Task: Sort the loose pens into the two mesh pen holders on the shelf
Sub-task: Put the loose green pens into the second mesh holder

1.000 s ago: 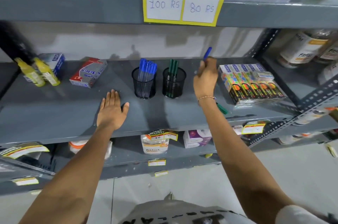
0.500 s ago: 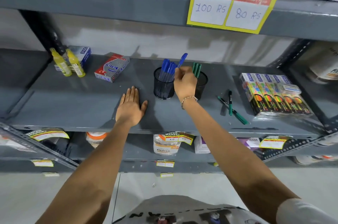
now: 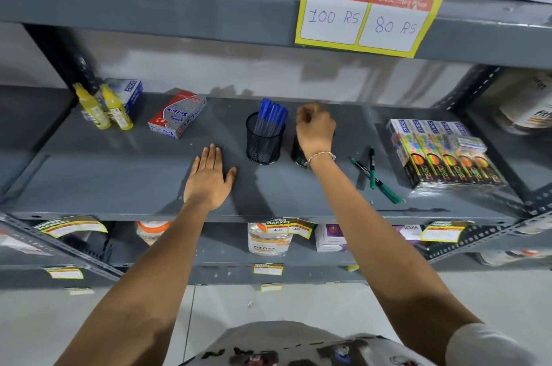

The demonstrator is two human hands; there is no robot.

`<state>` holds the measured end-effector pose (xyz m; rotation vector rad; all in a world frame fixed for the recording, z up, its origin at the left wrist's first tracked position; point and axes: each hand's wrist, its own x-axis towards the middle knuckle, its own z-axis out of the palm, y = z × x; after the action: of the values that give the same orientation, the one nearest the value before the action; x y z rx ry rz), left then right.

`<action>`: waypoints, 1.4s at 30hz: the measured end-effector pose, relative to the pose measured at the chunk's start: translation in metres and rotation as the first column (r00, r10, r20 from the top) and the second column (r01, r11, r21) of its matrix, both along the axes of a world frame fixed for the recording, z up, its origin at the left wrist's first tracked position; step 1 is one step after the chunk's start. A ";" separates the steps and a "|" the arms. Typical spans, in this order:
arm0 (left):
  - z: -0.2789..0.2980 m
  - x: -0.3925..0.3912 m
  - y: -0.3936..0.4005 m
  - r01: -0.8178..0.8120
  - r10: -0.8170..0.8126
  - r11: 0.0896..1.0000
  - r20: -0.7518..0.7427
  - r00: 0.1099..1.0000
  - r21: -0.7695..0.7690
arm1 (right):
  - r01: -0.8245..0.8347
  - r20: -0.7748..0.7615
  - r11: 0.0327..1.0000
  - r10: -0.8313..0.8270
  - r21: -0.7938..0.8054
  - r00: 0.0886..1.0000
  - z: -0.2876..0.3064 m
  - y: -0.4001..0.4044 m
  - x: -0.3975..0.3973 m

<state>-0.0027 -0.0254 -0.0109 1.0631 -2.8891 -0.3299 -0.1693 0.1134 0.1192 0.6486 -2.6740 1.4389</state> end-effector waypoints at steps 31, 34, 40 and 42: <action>-0.003 0.001 0.000 -0.002 0.002 1.000 0.016 1.000 -0.018 | 0.338 -0.069 0.941 -0.336 0.022 0.939 -0.032 0.133 -0.041; -0.003 0.001 0.000 -0.002 0.002 1.000 0.010 1.000 -0.017 | 0.294 -0.057 0.908 -0.325 -0.299 0.944 0.002 0.120 -0.045; -0.002 0.001 0.000 0.000 0.000 1.000 -0.011 1.000 -0.013 | 0.079 -0.171 0.993 -0.094 -0.091 0.981 0.030 0.085 -0.055; -0.002 0.001 0.000 -0.001 0.001 1.000 -0.012 1.000 -0.008 | 0.048 -0.169 0.997 -0.037 0.065 0.985 0.027 0.070 -0.056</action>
<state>-0.0019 -0.0254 -0.0129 1.0572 -2.8769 -0.3230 -0.2252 0.1834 0.1465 0.6801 -2.5997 1.2277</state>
